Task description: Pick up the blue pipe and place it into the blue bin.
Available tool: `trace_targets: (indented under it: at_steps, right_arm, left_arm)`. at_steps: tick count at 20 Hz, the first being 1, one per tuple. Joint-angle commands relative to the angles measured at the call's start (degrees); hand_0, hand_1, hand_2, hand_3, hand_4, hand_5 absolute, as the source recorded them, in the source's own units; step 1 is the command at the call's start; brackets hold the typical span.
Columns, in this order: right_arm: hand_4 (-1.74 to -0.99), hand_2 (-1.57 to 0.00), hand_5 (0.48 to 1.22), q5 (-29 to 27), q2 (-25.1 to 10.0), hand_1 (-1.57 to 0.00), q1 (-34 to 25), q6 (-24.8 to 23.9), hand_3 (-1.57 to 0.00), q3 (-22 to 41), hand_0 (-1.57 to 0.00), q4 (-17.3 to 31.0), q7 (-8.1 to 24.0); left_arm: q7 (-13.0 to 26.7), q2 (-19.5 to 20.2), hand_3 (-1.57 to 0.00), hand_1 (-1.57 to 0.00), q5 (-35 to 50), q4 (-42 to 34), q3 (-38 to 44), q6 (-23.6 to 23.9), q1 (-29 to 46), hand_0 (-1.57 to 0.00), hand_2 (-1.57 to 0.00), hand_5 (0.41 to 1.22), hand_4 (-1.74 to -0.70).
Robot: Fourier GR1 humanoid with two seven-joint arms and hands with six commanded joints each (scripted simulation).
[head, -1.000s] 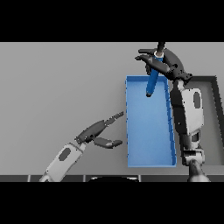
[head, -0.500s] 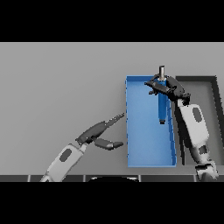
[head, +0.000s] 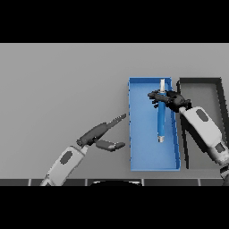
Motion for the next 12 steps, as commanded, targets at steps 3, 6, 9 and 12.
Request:
trace_targets:
  at_steps: [3, 6, 9, 12]
  right_arm:
    - [-1.16, -0.16, 0.945, 4.09, -1.0, -0.16, -0.77, 0.87, -0.1, 2.84, -0.17, -1.41, -0.31]
    - [-1.133, -0.08, 0.853, 6.02, -1.69, -0.08, -1.08, 1.18, -0.05, 4.06, -0.09, -2.23, -0.37]
    - [-1.144, -0.08, 0.792, 7.2, -0.66, -0.18, -1.57, 1.37, -0.03, 4.58, -0.38, -0.51, -1.11]
    - [-1.156, -0.04, 0.79, 6.16, -1.11, -0.09, -1.28, 2.57, -0.01, 3.93, -0.19, -1.23, -2.21]
  left_arm:
    - [-0.39, 0.11, 0.0, 0.0, -0.01, 0.24, 0.24, -0.07, -0.51, 0.0, 0.0, 0.49, -0.88]
    - [-1.35, -0.07, 0.0, 0.0, -0.35, 0.9, -0.1, -0.1, 0.1, 0.0, 0.0, 0.483, -0.88]
    - [-1.12, 0.06, 0.0, 0.0, -0.39, -0.49, -0.62, -0.08, 0.78, 0.0, 0.0, 0.476, -0.88]
    - [-0.56, 0.17, 0.0, 0.0, -0.62, -0.17, -0.37, 0.31, 0.84, 0.0, 0.0, 0.473, -0.88]
